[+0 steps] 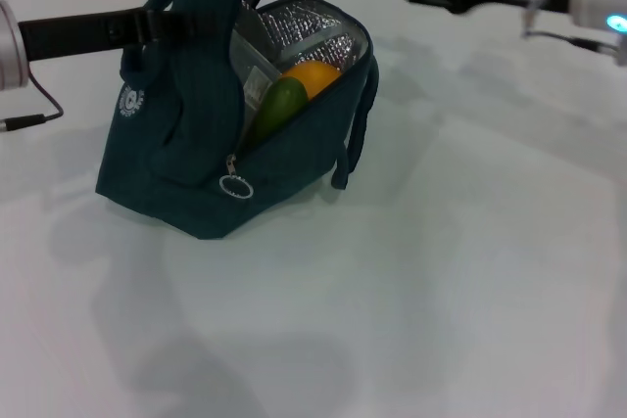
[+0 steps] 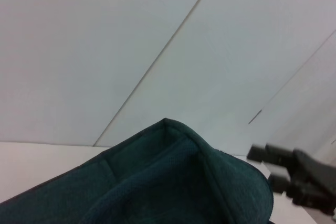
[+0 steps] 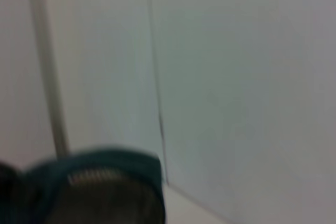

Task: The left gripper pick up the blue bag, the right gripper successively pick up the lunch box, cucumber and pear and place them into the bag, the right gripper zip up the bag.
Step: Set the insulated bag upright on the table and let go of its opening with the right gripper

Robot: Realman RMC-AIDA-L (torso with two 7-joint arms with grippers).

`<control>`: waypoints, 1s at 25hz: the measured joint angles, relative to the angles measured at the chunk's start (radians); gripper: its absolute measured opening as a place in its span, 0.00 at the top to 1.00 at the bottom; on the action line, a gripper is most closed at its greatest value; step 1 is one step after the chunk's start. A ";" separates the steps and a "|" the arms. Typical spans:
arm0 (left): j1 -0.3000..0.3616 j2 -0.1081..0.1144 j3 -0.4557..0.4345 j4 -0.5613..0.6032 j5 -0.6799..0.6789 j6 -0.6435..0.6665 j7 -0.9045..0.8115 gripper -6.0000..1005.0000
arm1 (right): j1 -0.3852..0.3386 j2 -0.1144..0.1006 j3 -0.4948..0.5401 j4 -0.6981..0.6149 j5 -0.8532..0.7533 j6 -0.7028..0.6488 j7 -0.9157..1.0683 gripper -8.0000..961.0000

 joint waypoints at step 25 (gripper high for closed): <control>-0.009 -0.008 0.005 0.000 -0.002 -0.003 0.000 0.95 | 0.034 0.058 -0.033 0.044 -0.309 0.081 0.103 0.37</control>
